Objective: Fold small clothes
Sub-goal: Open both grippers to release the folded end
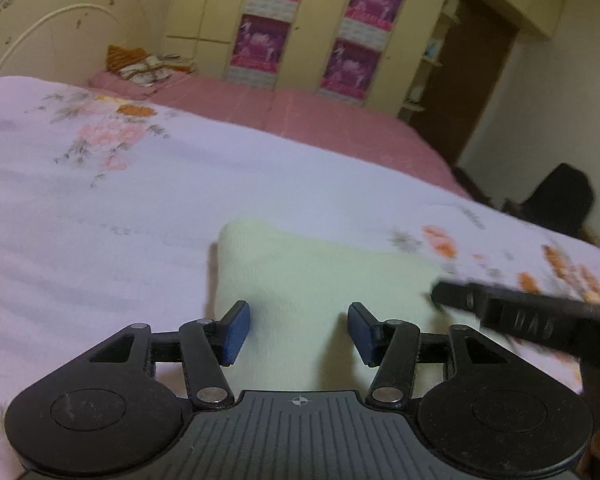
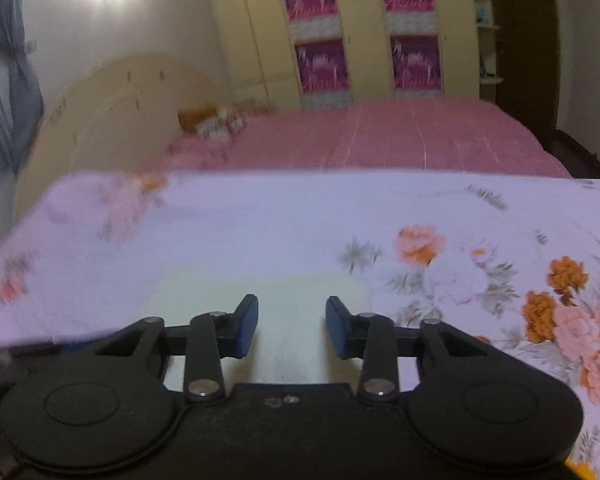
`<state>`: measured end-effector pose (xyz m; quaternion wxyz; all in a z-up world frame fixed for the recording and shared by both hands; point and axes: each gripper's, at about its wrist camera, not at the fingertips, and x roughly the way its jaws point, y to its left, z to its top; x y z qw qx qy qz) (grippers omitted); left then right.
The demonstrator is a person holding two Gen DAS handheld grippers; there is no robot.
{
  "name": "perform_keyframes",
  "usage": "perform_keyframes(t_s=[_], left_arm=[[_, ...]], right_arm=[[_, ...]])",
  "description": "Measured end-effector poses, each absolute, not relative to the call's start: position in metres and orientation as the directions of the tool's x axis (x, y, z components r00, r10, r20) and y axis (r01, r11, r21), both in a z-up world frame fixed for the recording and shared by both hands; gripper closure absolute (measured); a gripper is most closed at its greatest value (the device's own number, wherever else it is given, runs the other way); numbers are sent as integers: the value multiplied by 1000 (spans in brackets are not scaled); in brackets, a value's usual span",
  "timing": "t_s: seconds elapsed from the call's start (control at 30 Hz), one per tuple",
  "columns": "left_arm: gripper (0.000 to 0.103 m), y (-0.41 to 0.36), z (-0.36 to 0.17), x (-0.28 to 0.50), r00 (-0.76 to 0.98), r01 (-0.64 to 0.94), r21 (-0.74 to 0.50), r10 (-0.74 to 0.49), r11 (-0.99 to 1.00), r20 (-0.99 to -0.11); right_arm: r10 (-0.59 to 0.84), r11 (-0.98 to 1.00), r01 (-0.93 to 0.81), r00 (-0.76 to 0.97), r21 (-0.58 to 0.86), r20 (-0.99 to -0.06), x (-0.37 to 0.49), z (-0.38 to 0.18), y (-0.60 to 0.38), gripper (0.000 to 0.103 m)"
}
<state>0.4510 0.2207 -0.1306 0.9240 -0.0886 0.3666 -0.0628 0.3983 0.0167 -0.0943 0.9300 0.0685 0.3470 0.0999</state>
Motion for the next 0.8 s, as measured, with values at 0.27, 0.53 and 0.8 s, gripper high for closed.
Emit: perform_keyframes(t_s=[0.27,0.53,0.8], left_arm=[[46,218,-127,449,712,45,-180,-158,983,-684],[46,228,-129,375,682,87,-181,-191,980,-706],[45,226,-142,366,642,81,-198,-203,977,-739]], right_arm=[[230,967,-80,682,241,-695,419,-129,7,66],[245,967,-144,749,210,-616,340,-84,11,70],[170,984,-82,674,156,-719,327,-119,21,72]])
